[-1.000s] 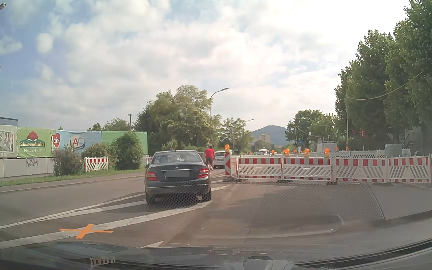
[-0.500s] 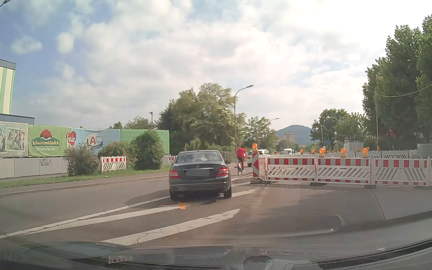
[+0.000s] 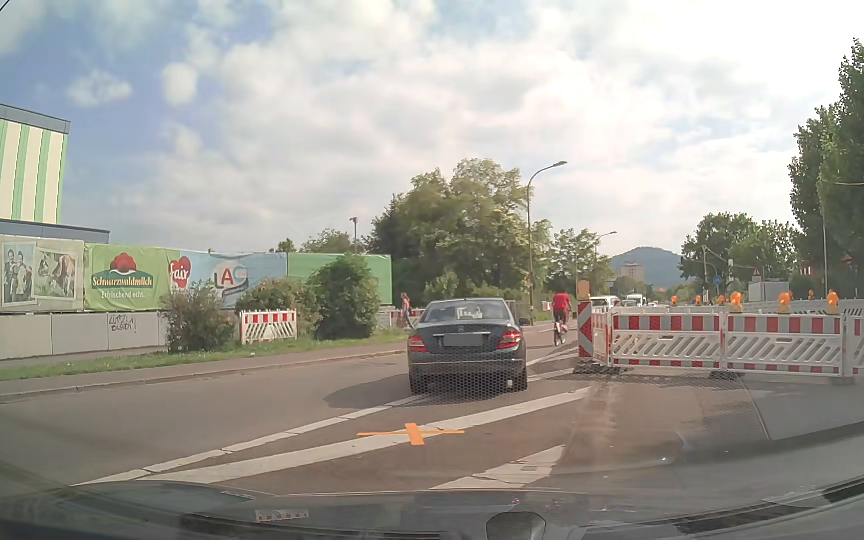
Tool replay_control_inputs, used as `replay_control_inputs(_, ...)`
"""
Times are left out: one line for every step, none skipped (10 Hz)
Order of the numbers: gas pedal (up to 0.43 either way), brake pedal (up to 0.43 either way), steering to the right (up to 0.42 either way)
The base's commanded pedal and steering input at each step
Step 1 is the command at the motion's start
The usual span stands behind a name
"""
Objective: Follow the waypoints while adhering to traffic rules and regulations
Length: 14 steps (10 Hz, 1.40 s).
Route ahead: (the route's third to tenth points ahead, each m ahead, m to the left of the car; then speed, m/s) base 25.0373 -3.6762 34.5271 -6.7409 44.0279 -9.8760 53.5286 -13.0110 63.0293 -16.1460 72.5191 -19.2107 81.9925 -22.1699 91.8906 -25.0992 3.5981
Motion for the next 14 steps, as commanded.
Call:
replay_control_inputs(0.197, 0.000, -0.186)
replay_control_inputs(0.189, 0.000, -0.157)
replay_control_inputs(0.189, 0.000, -0.126)
replay_control_inputs(0.177, 0.000, -0.107)
replay_control_inputs(0.177, 0.000, -0.090)
replay_control_inputs(0.177, 0.000, -0.074)
replay_control_inputs(0.177, 0.000, -0.059)
replay_control_inputs(0.169, 0.000, -0.038)
replay_control_inputs(0.169, 0.000, -0.010)
replay_control_inputs(0.169, 0.000, 0.018)
replay_control_inputs(0.169, 0.000, 0.034)
replay_control_inputs(0.169, 0.000, 0.045)
replay_control_inputs(0.169, 0.000, 0.051)
replay_control_inputs(0.169, 0.000, 0.060)
